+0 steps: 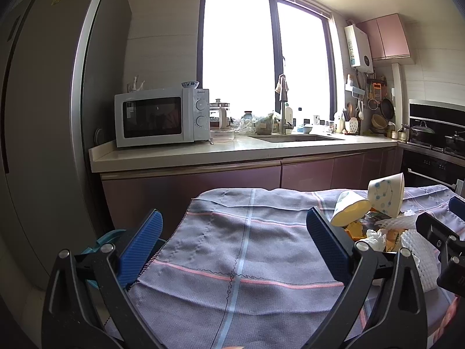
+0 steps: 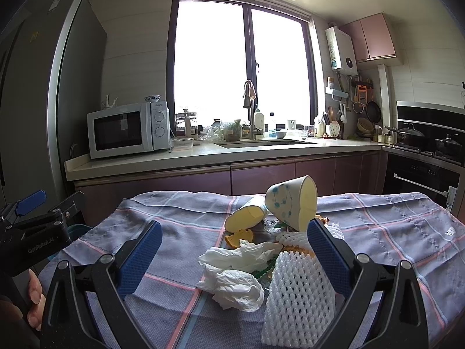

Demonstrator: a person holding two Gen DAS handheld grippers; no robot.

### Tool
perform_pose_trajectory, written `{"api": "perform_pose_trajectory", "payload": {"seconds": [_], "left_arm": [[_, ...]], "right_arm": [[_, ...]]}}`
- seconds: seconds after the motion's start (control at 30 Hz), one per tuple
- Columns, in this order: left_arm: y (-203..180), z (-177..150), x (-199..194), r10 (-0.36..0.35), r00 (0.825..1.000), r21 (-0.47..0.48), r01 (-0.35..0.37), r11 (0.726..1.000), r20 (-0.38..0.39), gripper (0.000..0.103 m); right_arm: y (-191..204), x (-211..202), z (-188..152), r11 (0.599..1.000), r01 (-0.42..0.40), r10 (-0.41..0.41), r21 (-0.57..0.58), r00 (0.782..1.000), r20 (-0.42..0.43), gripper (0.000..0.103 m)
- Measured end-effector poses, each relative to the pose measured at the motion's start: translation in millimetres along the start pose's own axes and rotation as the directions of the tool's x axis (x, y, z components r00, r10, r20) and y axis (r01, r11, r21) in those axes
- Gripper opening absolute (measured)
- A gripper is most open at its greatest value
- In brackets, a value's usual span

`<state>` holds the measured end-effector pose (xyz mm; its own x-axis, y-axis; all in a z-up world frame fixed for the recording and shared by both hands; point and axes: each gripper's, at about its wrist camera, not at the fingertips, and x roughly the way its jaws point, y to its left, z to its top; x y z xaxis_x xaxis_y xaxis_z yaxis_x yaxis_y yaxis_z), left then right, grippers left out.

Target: Collect trash

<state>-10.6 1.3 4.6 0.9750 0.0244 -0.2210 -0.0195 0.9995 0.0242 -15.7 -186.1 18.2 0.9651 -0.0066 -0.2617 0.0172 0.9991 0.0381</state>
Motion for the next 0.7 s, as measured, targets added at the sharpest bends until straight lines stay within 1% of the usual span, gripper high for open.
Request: {"api": "perform_pose_trajectory", "payload": {"seconds": [0.7], "left_arm": [[-0.3,1.0,-2.3,0.006,1.000,0.001,-0.006,1.000,0.024,0.098]], "right_arm": [[-2.4,-0.5,1.4,1.000,0.006,-0.006,0.010,1.000,0.012,0.097]]}}
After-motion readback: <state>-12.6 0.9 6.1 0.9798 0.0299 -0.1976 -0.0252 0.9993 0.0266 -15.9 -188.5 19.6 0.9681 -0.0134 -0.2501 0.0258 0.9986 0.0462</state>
